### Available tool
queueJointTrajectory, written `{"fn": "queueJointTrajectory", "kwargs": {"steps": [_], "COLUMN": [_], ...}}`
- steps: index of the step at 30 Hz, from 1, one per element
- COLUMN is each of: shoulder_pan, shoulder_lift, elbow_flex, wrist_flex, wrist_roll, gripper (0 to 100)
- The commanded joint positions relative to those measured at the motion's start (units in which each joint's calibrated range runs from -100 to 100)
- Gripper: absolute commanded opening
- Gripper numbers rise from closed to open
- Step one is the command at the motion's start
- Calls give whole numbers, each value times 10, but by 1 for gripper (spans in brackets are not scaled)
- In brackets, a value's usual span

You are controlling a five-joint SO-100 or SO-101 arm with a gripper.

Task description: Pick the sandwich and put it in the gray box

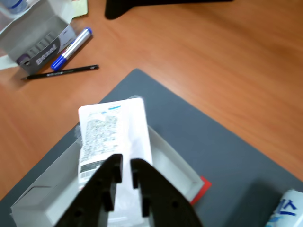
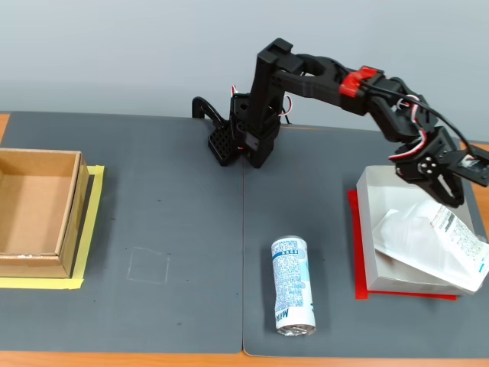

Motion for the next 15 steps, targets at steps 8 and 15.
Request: {"fn": "queueJointTrajectory", "kwargs": {"steps": [8,15], "shoulder_pan": [168,278], "shoulder_lift": [-263,-457], "elbow_flex": [232,437], "wrist_flex": [4,6], "wrist_roll": [58,62], "gripper": [2,2]}}
